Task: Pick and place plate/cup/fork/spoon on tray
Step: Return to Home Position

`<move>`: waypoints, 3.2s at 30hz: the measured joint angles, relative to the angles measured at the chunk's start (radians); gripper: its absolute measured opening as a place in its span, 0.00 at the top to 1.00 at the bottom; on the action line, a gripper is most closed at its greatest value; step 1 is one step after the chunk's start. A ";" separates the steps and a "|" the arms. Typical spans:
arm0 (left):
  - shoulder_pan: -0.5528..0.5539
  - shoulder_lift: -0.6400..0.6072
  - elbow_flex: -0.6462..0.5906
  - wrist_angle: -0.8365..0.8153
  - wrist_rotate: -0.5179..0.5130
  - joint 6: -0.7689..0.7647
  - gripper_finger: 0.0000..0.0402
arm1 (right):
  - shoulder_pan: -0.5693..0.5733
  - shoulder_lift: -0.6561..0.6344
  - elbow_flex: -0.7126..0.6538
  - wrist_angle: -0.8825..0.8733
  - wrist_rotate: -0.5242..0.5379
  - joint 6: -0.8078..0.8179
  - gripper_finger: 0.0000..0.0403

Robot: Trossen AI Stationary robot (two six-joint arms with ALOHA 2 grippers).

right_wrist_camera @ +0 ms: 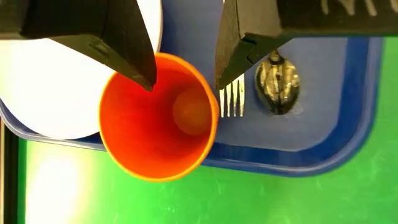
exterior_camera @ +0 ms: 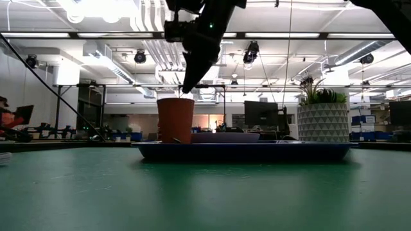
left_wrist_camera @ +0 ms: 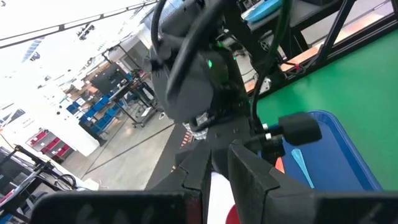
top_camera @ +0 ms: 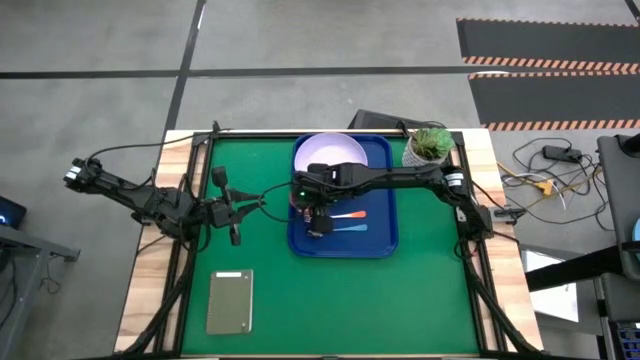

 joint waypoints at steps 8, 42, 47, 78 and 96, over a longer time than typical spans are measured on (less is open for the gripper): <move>0.000 0.010 0.000 -0.001 0.000 -0.005 0.91 | 0.034 -0.068 -0.005 -0.059 0.001 0.079 0.66; 0.000 0.246 0.000 0.054 -0.011 -0.291 0.91 | 0.399 -0.754 -1.138 0.896 0.288 0.288 0.82; 0.000 0.292 0.000 0.055 -0.011 -0.444 0.91 | 0.397 -0.769 -1.272 1.065 0.289 0.244 0.83; 0.001 0.469 0.010 0.319 -0.011 -0.662 0.91 | 0.266 -1.074 -1.485 1.354 0.150 -0.161 0.87; 0.005 0.446 0.030 0.318 -0.016 -0.659 0.91 | 0.194 -1.391 -1.510 1.051 0.121 -0.108 0.87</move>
